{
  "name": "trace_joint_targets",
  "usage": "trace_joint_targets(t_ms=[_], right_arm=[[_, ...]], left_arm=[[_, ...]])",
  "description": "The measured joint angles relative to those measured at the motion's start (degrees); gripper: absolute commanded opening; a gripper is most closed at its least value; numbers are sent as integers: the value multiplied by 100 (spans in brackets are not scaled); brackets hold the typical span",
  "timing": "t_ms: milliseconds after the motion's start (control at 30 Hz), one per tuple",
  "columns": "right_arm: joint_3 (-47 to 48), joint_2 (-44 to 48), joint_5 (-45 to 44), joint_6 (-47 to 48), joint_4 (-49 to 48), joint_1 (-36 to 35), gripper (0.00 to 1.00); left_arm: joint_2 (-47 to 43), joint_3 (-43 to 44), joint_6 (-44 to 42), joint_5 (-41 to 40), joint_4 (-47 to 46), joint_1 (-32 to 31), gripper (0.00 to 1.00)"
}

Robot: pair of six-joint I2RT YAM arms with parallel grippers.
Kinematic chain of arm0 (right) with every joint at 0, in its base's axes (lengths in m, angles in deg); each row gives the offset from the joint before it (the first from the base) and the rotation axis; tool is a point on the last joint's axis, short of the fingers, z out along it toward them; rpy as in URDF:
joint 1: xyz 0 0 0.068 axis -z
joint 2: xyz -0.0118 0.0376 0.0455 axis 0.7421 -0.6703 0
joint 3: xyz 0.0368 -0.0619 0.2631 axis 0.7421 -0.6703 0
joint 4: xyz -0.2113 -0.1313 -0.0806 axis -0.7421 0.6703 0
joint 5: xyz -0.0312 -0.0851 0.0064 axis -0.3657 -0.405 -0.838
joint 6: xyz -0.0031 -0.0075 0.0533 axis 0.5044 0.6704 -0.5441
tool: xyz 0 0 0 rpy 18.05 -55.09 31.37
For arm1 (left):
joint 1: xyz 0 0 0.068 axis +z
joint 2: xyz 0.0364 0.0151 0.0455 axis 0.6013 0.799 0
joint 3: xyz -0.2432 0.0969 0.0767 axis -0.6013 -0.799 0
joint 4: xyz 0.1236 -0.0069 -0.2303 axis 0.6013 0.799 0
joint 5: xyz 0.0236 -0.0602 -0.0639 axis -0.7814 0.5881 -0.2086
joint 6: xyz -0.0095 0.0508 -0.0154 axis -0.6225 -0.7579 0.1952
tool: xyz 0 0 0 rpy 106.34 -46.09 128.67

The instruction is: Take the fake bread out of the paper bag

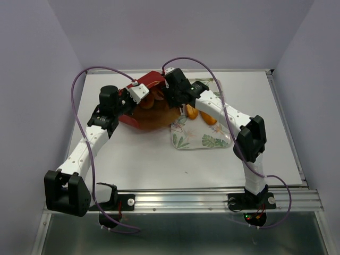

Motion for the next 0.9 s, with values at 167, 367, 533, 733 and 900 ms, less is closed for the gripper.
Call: trace_joint_targets(t_ms=[167, 367, 533, 733, 900], right_arm=[[343, -221, -81, 181, -50, 0, 46], [361, -413, -39, 264, -42, 0, 47], [356, -439, -39, 334, -50, 0, 47], [358, -531, -17, 356, -96, 0, 49], [358, -686, -13, 382, -133, 0, 49]], left_arm=[[0, 2, -2, 0, 0, 0, 0], [0, 2, -48, -2, 0, 0, 0], [0, 2, -70, 0, 0, 0, 0], [0, 13, -79, -2, 0, 0, 0], [2, 13, -81, -7, 4, 0, 0]])
